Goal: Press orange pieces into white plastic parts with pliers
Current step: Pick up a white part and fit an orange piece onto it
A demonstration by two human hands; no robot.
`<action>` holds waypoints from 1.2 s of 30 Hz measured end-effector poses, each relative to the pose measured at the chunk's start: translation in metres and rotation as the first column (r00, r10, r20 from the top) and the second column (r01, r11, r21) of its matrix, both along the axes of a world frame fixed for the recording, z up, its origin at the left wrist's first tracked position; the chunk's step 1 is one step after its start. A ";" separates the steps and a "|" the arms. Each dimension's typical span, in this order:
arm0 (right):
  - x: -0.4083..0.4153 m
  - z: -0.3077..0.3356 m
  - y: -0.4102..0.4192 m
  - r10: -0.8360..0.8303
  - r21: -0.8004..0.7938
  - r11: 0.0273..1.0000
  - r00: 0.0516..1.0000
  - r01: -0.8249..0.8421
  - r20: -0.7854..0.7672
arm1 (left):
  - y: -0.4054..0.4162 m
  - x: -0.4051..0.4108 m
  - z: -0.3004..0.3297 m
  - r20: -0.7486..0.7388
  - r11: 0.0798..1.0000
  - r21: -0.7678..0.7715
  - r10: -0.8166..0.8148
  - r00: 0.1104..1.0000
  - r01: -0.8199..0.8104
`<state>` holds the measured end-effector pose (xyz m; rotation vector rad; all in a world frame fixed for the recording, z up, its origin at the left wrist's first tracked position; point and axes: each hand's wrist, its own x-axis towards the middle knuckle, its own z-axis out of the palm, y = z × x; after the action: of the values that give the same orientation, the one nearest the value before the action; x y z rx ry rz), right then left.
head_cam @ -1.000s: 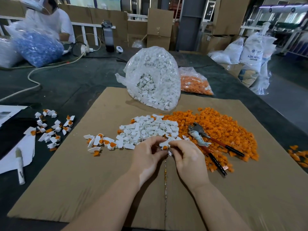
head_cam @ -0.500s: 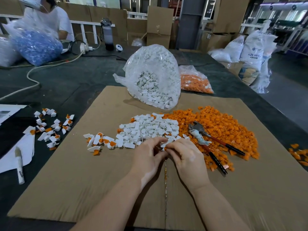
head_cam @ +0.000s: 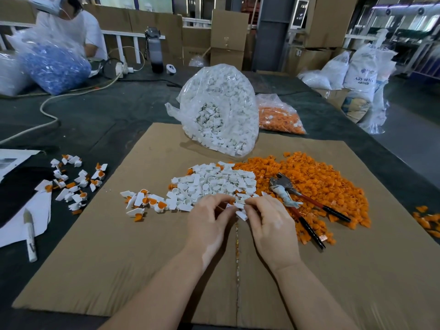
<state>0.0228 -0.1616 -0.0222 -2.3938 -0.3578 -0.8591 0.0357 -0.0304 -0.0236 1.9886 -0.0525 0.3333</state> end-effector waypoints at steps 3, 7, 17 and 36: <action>0.000 0.000 0.001 -0.009 -0.003 1.000 1.000 0.009 0.027 | 0.010 0.001 0.002 0.044 0.995 -0.003 0.101 0.994 -0.101; 0.000 0.000 0.002 0.003 -0.009 1.000 1.000 -0.003 0.027 | 0.042 0.007 0.006 0.193 0.897 0.200 0.359 0.913 -0.395; 0.000 0.001 0.003 -0.038 -0.050 0.998 0.997 0.042 0.065 | 0.073 0.010 0.002 0.069 0.712 0.490 0.543 0.837 -0.503; 0.006 -0.006 -0.002 -0.459 -0.039 0.886 0.865 0.461 -0.200 | 0.069 0.009 0.001 0.016 0.751 0.487 0.504 0.864 -0.447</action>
<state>0.0283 -0.1637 -0.0280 -2.5701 0.3177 -0.7947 0.0444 0.0391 -0.0222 2.5013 0.5106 0.5758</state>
